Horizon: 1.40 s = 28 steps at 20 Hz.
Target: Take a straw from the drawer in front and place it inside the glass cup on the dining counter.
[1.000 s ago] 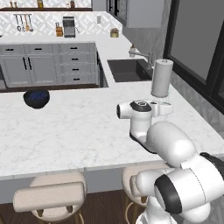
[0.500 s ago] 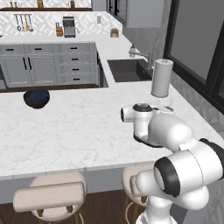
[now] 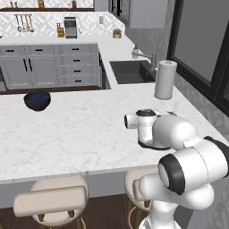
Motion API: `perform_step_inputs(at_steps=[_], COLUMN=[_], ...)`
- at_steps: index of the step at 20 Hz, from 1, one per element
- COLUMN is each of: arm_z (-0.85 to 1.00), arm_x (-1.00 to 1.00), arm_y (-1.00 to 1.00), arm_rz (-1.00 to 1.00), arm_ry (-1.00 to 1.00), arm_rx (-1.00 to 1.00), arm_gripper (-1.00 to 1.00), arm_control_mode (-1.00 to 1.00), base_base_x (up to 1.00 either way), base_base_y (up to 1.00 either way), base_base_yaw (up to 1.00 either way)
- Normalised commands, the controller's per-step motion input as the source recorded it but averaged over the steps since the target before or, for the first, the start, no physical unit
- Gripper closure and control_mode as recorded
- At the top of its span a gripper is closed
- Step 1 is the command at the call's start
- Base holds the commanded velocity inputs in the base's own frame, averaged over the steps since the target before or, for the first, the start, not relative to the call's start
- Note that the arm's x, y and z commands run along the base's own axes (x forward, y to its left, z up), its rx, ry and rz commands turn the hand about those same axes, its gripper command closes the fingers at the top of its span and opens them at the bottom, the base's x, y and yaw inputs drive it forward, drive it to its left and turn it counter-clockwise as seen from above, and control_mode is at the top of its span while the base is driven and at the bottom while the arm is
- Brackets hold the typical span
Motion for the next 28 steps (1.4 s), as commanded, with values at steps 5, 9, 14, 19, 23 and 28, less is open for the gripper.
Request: perform_step_inputs(at_steps=[5, 9, 14, 19, 23, 28], arm_z=[-0.14, -0.15, -0.13, -0.16, -0.15, -0.16], arm_x=[0.23, 0.27, 0.21, 0.17, -0.02, -0.34], arm_y=[0.0, 0.0, 0.0, 0.0, -0.01, -0.04], arm_rz=[0.0, 0.0, 0.0, 0.0, 0.0, 0.0], arm_ry=[-0.04, -0.02, -0.02, -0.01, 0.0, -0.01], arm_rx=[0.0, 0.0, 0.0, 0.0, 0.0, 0.0], arm_gripper=[1.0, 1.0, 1.0, 1.0, 1.0, 1.0], arm_control_mode=[-1.0, -1.0, -1.0, -1.0, -1.0, -1.0], base_base_x=[0.0, 0.0, 0.0, 0.0, 0.0, 0.0], base_base_y=[0.0, 0.0, 0.0, 0.0, 0.0, 0.0], base_base_yaw=[0.0, 0.0, 0.0, 0.0, 0.0, 0.0])
